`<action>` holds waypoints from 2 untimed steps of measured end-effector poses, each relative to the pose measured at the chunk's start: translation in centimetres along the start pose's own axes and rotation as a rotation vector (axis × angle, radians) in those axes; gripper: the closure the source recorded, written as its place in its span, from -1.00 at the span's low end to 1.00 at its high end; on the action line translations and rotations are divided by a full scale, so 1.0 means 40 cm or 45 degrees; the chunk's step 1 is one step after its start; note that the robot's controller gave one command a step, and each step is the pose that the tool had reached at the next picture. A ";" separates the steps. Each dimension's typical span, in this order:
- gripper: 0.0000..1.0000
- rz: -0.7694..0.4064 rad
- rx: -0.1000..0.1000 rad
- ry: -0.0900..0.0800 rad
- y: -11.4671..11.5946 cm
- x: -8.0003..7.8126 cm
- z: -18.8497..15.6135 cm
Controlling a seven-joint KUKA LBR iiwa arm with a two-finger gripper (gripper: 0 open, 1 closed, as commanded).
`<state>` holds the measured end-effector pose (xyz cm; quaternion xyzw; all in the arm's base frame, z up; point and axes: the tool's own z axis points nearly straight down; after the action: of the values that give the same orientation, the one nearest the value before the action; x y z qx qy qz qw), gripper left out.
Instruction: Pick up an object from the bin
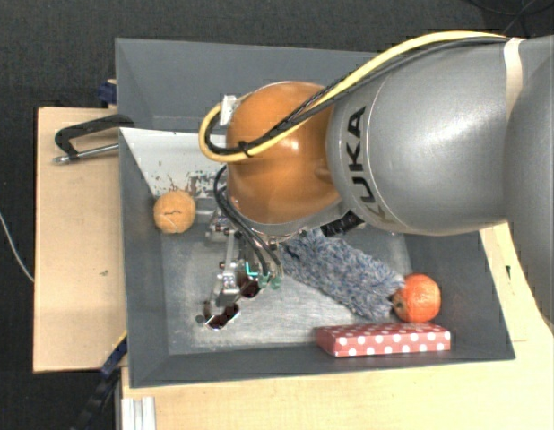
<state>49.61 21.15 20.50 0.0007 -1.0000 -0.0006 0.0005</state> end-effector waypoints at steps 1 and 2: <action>-1.00 0.002 0.000 -0.001 -0.001 -0.001 -0.001; -1.00 -0.221 0.000 -0.004 -0.060 -0.015 0.126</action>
Offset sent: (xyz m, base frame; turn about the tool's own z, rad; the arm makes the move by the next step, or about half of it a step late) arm 0.0141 -0.0640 -0.1350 -0.4467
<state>50.23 18.77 15.45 0.0874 -0.9962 -0.0006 -0.0010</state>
